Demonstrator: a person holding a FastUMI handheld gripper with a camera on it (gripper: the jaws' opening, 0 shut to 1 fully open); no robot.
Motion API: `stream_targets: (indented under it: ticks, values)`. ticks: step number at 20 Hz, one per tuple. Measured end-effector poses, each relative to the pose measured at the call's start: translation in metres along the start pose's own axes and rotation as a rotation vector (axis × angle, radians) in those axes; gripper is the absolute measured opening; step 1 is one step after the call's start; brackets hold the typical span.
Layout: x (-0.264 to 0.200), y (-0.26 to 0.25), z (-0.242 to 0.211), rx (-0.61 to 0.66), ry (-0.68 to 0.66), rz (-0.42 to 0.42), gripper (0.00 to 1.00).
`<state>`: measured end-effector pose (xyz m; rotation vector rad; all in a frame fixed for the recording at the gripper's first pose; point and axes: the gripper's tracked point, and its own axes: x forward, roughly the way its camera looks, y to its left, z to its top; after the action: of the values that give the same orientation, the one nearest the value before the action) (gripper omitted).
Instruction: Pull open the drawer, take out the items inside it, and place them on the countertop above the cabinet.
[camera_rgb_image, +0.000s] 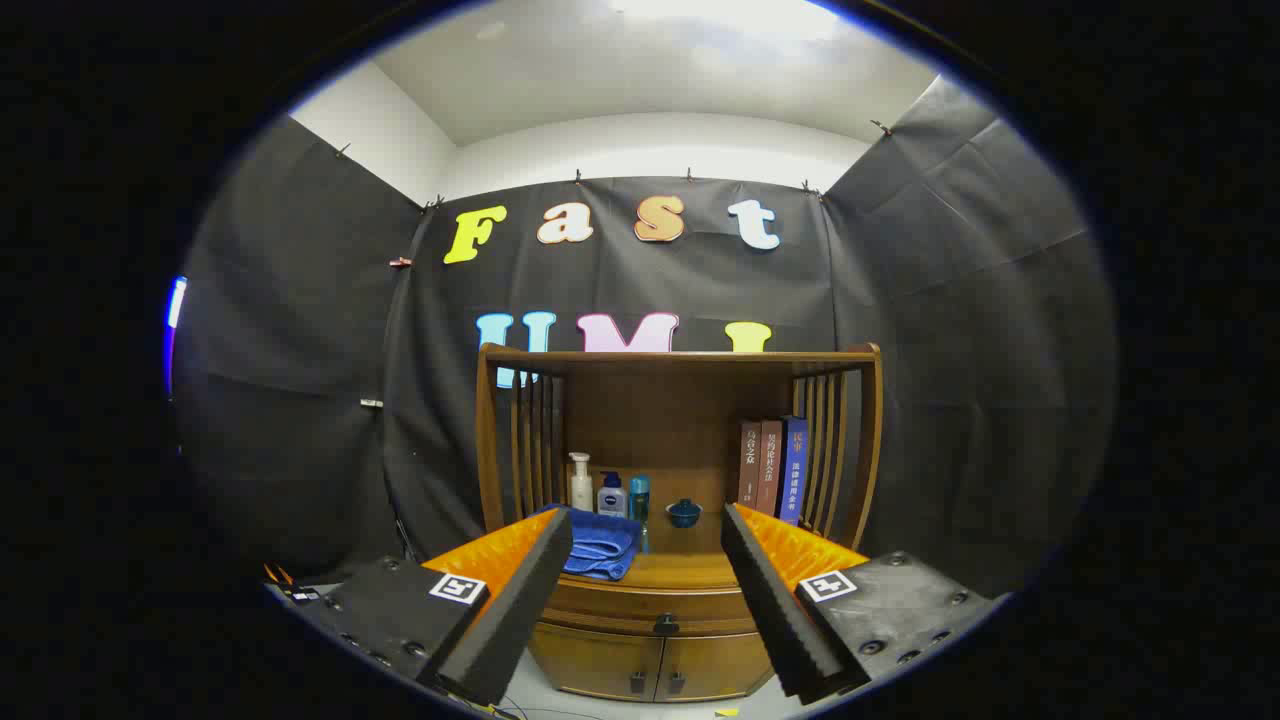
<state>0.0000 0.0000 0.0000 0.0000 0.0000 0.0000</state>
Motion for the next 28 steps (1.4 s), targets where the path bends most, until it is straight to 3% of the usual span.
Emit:
stream_targets:
  ticks: [16, 28]
  values:
    - [0.000, -0.005, 0.001, -0.003, -0.001, -0.010, 0.98]
    - [0.018, -0.002, -0.039, 0.015, 0.056, 0.000, 0.98]
